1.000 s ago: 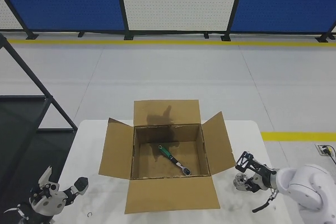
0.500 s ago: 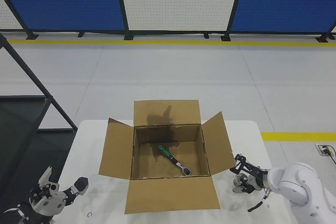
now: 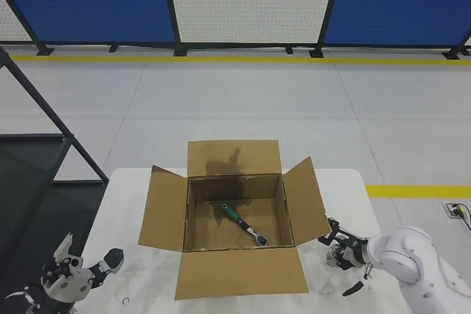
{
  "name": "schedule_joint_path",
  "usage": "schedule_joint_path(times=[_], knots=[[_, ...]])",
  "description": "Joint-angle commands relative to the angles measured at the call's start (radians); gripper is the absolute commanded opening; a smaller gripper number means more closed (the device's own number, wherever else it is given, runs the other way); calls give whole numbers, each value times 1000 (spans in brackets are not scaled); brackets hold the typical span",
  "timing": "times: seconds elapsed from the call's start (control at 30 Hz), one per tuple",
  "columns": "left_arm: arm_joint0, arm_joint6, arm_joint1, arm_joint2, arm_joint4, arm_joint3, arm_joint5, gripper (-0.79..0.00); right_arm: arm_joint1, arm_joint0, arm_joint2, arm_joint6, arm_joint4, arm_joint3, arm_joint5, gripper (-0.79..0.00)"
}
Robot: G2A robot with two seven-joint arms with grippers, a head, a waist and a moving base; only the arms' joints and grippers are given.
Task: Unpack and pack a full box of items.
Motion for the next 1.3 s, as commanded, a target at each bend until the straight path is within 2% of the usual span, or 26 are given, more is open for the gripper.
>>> schedule_joint_path(times=[0.0,0.03,0.07,0.27,0.5,0.67,0.87,1.0,1.1,1.27], knots=[[0,0,0,0,0,0,0,0,2,2,5,-6,5,0,6,-683],[0,0,0,0,0,0,0,0,3,0,11,-10,7,-4,8,-711],[0,0,0,0,0,0,0,0,6,-4,22,-16,7,-10,11,-785],[0,0,0,0,0,0,0,0,32,-73,145,-38,-6,-152,66,-785],[0,0,0,0,0,0,0,0,56,-178,364,-20,47,-474,250,-785],[0,0,0,0,0,0,0,0,59,-205,442,-25,127,-695,336,-785],[0,0,0,0,0,0,0,0,54,-99,347,-24,185,-786,430,-785],[0,0,0,0,0,0,0,0,42,18,194,-23,174,-780,474,-785],[0,0,0,0,0,0,0,0,27,116,49,0,192,-734,465,-785],[0,0,0,0,0,0,0,0,26,128,31,9,206,-726,452,-785]])
